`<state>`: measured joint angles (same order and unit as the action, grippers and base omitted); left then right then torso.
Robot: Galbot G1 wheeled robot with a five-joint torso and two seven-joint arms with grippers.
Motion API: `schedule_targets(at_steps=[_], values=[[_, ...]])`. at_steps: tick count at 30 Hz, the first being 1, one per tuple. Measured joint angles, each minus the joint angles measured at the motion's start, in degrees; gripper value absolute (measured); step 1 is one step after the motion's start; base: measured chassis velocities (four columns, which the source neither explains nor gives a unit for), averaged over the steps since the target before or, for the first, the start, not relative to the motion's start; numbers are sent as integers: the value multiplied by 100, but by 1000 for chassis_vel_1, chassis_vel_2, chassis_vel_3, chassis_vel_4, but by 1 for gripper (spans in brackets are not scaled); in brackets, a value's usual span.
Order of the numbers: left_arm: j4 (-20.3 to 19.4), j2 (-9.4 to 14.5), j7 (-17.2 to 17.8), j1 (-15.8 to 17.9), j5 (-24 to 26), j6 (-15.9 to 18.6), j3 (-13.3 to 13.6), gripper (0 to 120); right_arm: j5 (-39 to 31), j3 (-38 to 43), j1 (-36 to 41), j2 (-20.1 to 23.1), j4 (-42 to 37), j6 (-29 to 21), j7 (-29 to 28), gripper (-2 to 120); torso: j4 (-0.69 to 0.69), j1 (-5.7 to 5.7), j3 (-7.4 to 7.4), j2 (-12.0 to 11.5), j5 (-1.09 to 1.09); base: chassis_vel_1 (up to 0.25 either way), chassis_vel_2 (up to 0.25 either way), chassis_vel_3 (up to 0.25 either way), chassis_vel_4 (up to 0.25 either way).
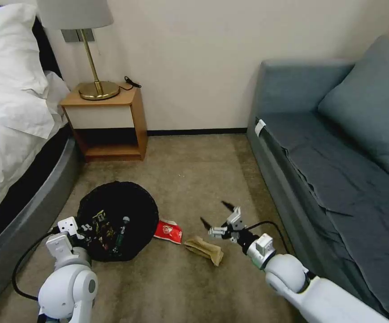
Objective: Pick up the trash bin, then pick up the garbage on the floor and place it into the trash bin.
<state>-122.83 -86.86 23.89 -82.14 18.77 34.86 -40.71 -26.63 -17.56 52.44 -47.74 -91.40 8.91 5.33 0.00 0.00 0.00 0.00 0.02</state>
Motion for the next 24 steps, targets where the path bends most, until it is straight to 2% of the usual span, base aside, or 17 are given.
schedule_targets(at_steps=[3,5,7,11,13,15,17,24], values=[[22,-19,0,2,-27,-4,6,2,-97,-448,-346,66,350,-2,215,99,-1,0,0,0,-1,0,0,0,0],[35,-46,-1,3,-61,-8,11,2,-150,-1135,-988,101,905,-17,543,100,0,0,0,0,-2,0,0,0,0],[35,-54,-1,2,-69,-10,12,2,-163,-1311,-1141,101,1032,-23,620,100,1,0,0,0,-3,0,0,0,0],[35,-94,-2,-26,-125,-29,20,2,-428,-2200,-1802,-78,1777,-142,923,100,0,0,0,0,-3,0,0,0,0],[34,-98,-2,-33,-130,-32,20,2,-446,-2283,-1860,-118,1894,-142,954,100,0,0,0,0,-2,0,0,0,0],[31,-108,-3,-68,-148,-53,12,2,-451,-2573,-2051,-292,2447,-51,1107,100,0,1,0,0,-2,0,0,0,0],[29,-108,-3,-81,-153,-58,5,2,-447,-2640,-2091,-343,2594,-22,1127,100,0,0,0,0,-2,0,0,0,0],[-25,-99,-4,-141,-171,-79,-29,2,-301,-2886,-2316,-838,3846,348,1265,99,0,0,0,0,-2,0,0,0,0]])
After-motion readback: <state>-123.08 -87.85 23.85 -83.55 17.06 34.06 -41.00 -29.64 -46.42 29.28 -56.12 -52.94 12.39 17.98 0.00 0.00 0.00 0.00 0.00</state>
